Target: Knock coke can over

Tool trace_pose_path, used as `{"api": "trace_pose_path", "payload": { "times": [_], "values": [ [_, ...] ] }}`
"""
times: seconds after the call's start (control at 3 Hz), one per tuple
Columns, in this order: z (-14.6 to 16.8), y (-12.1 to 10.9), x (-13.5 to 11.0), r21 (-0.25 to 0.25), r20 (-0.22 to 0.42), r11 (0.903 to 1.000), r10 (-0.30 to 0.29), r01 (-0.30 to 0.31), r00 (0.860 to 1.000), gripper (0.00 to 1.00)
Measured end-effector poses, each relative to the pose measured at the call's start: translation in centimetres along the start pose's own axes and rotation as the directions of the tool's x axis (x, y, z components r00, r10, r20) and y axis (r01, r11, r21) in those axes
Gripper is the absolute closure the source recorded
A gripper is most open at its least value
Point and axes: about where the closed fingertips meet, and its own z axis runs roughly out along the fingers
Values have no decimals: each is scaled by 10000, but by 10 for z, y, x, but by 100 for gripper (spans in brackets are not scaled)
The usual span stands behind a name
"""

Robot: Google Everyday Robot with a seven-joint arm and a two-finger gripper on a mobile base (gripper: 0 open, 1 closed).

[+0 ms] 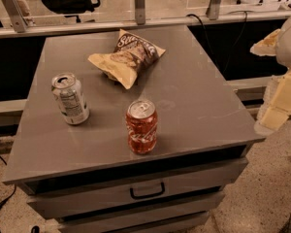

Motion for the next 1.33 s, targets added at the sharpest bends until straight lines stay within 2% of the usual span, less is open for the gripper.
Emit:
{"api": "trace_pose_path", "payload": {
  "times": [0.33,0.67,1.0,1.33],
  "values": [
    [25,6,-8,-787,1964,9950,-458,623,9795,0],
    [39,20,-51,-1451,3941,9789,-761,1438,9159,0],
    [36,41,-115,-1990,5816,9513,-788,2355,8096,0],
    [39,69,-168,-2802,7128,9080,-205,3115,7010,0]
  ]
}}
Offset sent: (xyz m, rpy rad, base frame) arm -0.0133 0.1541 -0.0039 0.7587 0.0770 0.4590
